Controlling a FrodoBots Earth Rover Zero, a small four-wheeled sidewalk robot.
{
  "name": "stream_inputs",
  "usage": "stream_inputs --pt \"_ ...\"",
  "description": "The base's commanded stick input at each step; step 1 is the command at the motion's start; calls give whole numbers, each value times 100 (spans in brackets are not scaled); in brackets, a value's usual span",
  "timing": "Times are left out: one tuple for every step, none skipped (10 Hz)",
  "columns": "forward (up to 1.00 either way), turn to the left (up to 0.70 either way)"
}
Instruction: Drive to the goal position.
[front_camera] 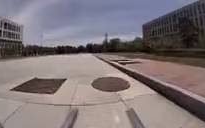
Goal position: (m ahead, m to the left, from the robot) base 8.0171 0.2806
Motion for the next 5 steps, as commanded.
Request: stream_inputs --pt "100 40" --pt "100 39" --pt "100 27" --pt "100 10" --pt "100 3"
